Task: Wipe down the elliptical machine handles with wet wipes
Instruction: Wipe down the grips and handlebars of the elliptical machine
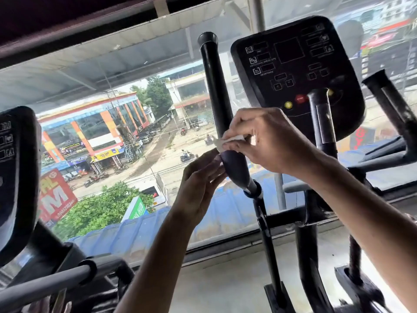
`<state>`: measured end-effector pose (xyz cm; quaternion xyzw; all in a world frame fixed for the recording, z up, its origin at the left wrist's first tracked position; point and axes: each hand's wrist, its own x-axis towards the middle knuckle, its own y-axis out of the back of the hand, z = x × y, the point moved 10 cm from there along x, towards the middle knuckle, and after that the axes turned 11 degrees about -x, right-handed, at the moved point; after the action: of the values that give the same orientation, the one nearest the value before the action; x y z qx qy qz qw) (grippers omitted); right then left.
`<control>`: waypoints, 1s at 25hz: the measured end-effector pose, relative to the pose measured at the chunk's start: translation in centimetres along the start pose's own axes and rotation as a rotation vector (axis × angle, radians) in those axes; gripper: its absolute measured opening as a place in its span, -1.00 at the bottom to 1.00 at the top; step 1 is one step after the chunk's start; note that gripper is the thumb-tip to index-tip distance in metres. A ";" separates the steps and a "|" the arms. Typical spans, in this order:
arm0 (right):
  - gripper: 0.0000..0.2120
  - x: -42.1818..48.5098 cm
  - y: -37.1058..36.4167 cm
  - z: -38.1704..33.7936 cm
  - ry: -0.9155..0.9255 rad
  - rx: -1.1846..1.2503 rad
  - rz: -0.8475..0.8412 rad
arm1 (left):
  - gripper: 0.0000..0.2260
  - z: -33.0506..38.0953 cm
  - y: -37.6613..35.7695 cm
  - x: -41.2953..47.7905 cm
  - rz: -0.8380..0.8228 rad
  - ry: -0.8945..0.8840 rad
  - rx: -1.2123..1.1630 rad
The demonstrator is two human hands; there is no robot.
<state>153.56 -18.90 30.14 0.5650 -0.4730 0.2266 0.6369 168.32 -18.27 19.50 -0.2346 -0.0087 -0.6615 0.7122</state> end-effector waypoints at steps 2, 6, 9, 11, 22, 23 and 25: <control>-0.84 0.0 0.6 0.0 -0.060 -0.051 0.138 | -0.71 -0.4 -0.3 -0.1 -0.046 0.020 -0.019; -0.85 -1.5 -0.5 -1.5 -0.073 -0.123 0.118 | -0.61 -1.0 -1.3 -0.5 -0.131 0.041 -0.033; -0.91 -3.0 -0.1 -1.7 -0.146 -0.188 0.186 | -0.58 -0.9 -1.3 -0.7 -0.155 0.050 -0.057; -0.93 -3.4 0.4 -2.1 -0.197 -0.205 0.324 | -0.61 -1.0 -1.4 -0.8 -0.173 0.064 -0.062; -0.90 -14.7 -5.0 -3.5 -0.719 -0.053 0.869 | -0.78 -1.6 -0.5 -0.5 -0.055 0.133 -0.087; -0.90 -15.8 -6.4 -3.1 -0.812 0.017 0.891 | -0.80 -1.5 -0.5 -0.6 -0.052 0.126 -0.080; -0.87 -18.3 -9.8 -1.8 -1.047 0.195 0.903 | -0.78 -1.4 -0.7 -0.7 -0.063 0.101 -0.060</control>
<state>154.03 -15.25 9.62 0.4026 -0.8839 0.2083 0.1151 167.12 -18.08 18.28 -0.2219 0.0397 -0.6946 0.6831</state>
